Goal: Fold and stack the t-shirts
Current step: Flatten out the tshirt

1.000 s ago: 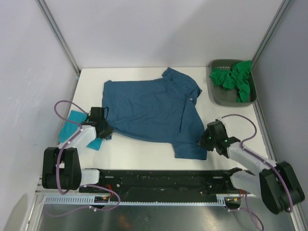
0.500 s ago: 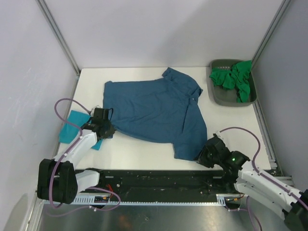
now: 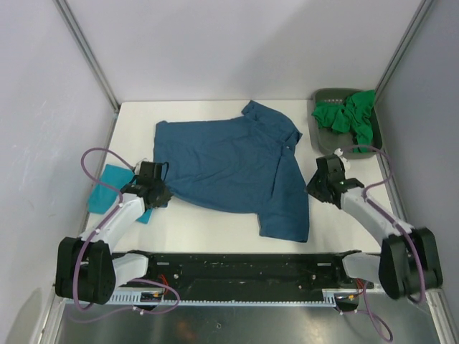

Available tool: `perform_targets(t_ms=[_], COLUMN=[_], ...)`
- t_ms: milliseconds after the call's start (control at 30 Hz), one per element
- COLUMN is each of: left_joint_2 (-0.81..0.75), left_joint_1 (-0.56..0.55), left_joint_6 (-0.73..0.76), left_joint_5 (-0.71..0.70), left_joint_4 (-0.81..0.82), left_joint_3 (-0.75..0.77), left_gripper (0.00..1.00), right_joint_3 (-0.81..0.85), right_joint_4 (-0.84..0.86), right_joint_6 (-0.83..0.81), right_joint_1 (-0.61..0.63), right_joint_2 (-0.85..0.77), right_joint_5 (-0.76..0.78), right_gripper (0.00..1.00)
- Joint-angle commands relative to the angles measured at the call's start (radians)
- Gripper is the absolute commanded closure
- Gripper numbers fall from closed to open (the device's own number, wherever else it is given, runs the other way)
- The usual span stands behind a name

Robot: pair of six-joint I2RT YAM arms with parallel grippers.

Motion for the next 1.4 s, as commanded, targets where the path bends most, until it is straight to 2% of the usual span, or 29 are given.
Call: perform_targets(t_ms=[0, 367, 633, 700, 800, 867, 933, 1033, 1200, 1367], left_joint_2=[-0.033, -0.042, -0.047, -0.049, -0.055, -0.060, -0.060, -0.063, -0.090, -0.149], left_joint_1=[-0.007, -0.007, -0.008, -0.007, -0.009, -0.008, -0.009, -0.015, -0.027, -0.029], left_joint_6=[0.002, 0.007, 0.005, 0.004, 0.003, 0.003, 0.003, 0.004, 0.001, -0.026], left_joint_5=[-0.004, 0.011, 0.014, 0.014, 0.012, 0.013, 0.017, 0.020, 0.023, 0.008], left_joint_4=[-0.001, 0.001, 0.001, 0.000, -0.001, 0.001, 0.001, 0.001, -0.003, -0.034], left_joint_3=[-0.005, -0.005, -0.006, -0.008, -0.013, -0.017, -0.020, -0.025, -0.046, -0.076], left_gripper=[0.98, 0.98, 0.98, 0.98, 0.98, 0.98, 0.98, 0.99, 0.99, 1.00], right_joint_3=[0.061, 0.077, 0.084, 0.084, 0.084, 0.084, 0.084, 0.064, -0.056, -0.172], right_joint_4=[0.111, 0.207, 0.238, 0.235, 0.201, 0.158, 0.088, -0.020, -0.145, -0.249], right_joint_6=[-0.101, -0.157, -0.153, -0.146, -0.131, -0.115, -0.095, -0.066, -0.022, 0.067], right_joint_1=[-0.037, -0.068, -0.069, -0.069, -0.070, -0.076, -0.092, -0.144, -0.252, -0.269], right_joint_2=[0.123, 0.278, 0.370, 0.381, 0.375, 0.351, 0.313, 0.229, 0.001, -0.207], right_joint_5=[-0.015, -0.019, -0.034, -0.038, -0.021, -0.003, 0.020, 0.033, -0.038, -0.166], right_gripper=[0.65, 0.58, 0.58, 0.63, 0.78, 0.90, 0.98, 1.00, 1.00, 1.00])
